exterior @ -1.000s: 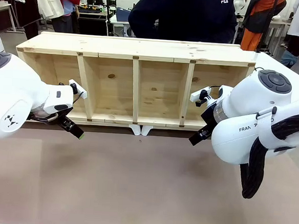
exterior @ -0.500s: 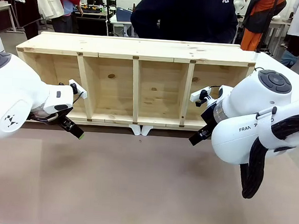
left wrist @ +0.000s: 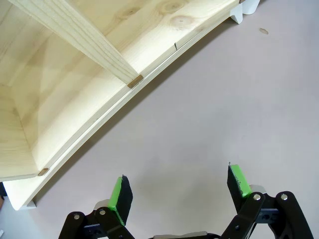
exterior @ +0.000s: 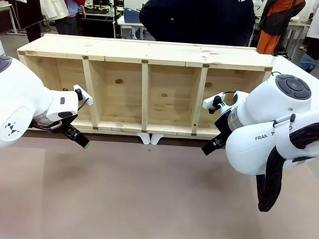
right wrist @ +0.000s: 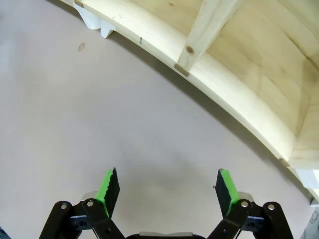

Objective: Perform cable management.
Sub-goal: When the cord part of the Power Cable appears at the lower middle area of the table and stops, grasp the cord part of the Power Cable.

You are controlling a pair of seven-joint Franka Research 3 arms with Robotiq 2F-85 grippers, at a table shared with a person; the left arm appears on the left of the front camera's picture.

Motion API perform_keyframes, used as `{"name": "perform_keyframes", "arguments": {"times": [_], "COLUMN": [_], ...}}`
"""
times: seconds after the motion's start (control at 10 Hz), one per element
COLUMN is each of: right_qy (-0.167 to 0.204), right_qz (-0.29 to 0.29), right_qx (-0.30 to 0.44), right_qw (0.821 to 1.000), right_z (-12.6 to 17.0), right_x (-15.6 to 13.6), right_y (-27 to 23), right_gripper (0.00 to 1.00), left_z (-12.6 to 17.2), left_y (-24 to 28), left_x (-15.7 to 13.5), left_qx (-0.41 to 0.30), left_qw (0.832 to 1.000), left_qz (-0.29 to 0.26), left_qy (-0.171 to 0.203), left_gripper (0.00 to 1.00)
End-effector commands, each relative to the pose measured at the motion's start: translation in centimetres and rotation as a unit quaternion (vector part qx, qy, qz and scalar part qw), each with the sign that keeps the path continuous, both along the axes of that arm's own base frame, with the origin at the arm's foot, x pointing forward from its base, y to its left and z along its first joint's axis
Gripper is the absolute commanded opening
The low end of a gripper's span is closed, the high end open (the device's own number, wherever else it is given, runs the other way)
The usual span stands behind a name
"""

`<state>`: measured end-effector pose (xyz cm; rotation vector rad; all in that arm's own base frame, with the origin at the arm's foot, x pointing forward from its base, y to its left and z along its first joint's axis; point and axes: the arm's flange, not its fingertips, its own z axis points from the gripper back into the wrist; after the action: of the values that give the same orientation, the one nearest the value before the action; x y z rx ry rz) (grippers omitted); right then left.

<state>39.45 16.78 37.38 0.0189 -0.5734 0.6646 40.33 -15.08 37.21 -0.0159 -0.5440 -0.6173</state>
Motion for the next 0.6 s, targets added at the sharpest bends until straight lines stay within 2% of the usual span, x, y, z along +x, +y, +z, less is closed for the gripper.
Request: {"name": "perform_keyframes", "arguments": {"times": [0.0, 0.5], "right_qy": [0.0, 0.0], "right_qz": [0.0, 0.0], "right_qx": [0.0, 0.0], "right_qw": [1.0, 1.0], "right_z": [0.0, 0.0], "right_x": [0.0, 0.0], "right_y": [-0.01, -0.01], "right_gripper": [1.0, 1.0], "left_z": [0.0, 0.0], "left_y": [0.06, 0.06], "left_x": [0.02, 0.02], "left_qx": [-0.001, -0.001], "left_qw": [1.0, 1.0], "left_qz": [0.001, 0.001], "left_qy": [0.0, 0.0], "left_gripper": [1.0, 1.0]}}
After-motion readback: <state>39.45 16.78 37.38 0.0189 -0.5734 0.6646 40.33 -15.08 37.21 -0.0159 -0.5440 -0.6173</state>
